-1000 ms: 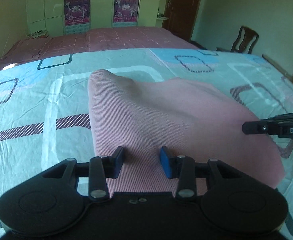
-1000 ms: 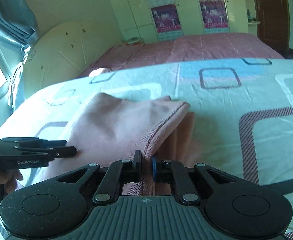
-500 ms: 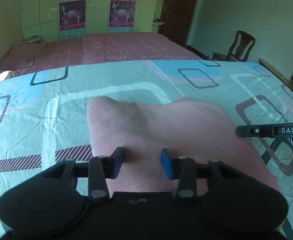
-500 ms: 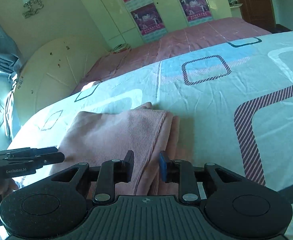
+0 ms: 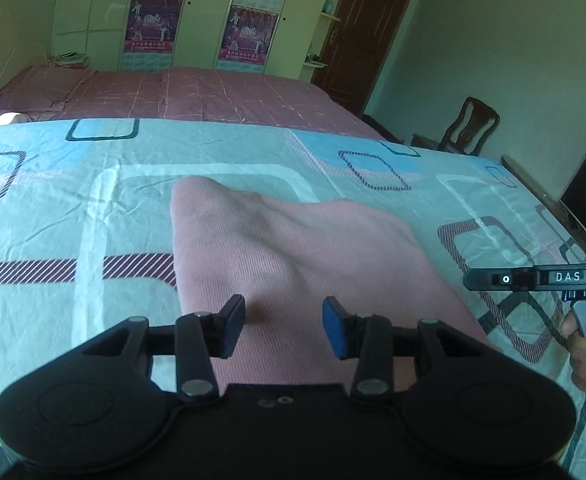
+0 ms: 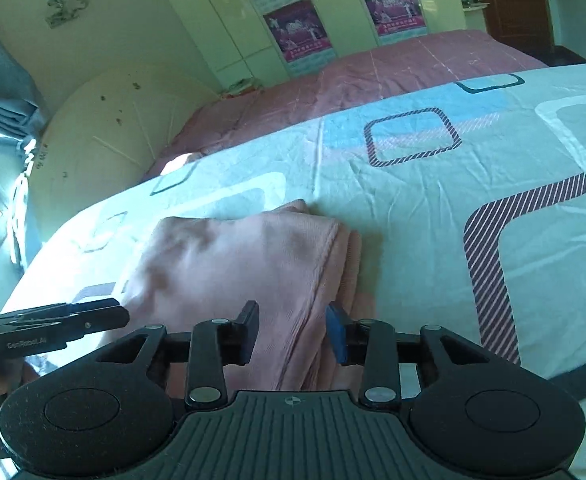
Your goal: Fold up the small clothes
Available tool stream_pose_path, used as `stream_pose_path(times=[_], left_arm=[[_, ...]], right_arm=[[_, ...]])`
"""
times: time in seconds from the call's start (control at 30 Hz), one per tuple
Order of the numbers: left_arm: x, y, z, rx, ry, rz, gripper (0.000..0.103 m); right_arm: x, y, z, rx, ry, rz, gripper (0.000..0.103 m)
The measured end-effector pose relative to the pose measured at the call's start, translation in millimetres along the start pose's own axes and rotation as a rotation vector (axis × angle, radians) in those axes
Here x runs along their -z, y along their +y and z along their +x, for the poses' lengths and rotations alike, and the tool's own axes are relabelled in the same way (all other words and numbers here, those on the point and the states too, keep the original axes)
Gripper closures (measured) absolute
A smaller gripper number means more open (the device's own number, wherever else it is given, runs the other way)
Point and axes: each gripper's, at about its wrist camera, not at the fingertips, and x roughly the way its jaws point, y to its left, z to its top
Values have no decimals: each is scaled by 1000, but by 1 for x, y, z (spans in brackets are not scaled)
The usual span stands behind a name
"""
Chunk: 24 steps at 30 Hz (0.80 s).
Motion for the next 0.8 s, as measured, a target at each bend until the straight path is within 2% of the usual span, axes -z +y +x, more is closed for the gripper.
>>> stream_pose_path(times=[0.13, 0.23, 0.3, 0.33, 0.37, 0.4, 0.53, 0.6, 0.67, 0.73, 0.77, 0.8], left_arm=[[34, -2, -23, -24, 14, -2, 64], [44, 1, -20, -41, 30, -28, 63], [43, 2, -18, -43, 27, -45, 63], [41, 1, -18, -47, 29, -42, 64], [41, -2, -17, -50, 34, -36, 64], [41, -3, -17, -44, 40, -29, 64], [44, -20, -17, -39, 76, 21, 64], [52, -31, -9, -56, 118, 72, 64], [58, -44, -5, -113, 115, 170, 64], [55, -43, -12, -109, 111, 156, 64], [51, -39, -22, -88, 84, 135, 63], [48, -35, -31, -74, 53, 119, 63]], right_arm=[[33, 1, -25, -55, 47, 36, 66], [52, 6, -17, -34, 112, 29, 66], [59, 9, -10, -49, 119, 33, 67], [60, 11, -8, -49, 118, 24, 74], [61, 12, -6, -42, 118, 5, 92], [60, 12, -6, -27, 113, -8, 98], [52, 18, -29, 23, 66, -68, 100], [56, 16, -26, 82, 88, -116, 100], [63, 8, -11, 83, 136, -90, 100], [62, 8, -11, 82, 126, -81, 100], [60, 10, -17, 91, 103, -77, 99], [57, 13, -25, 113, 70, -78, 90]])
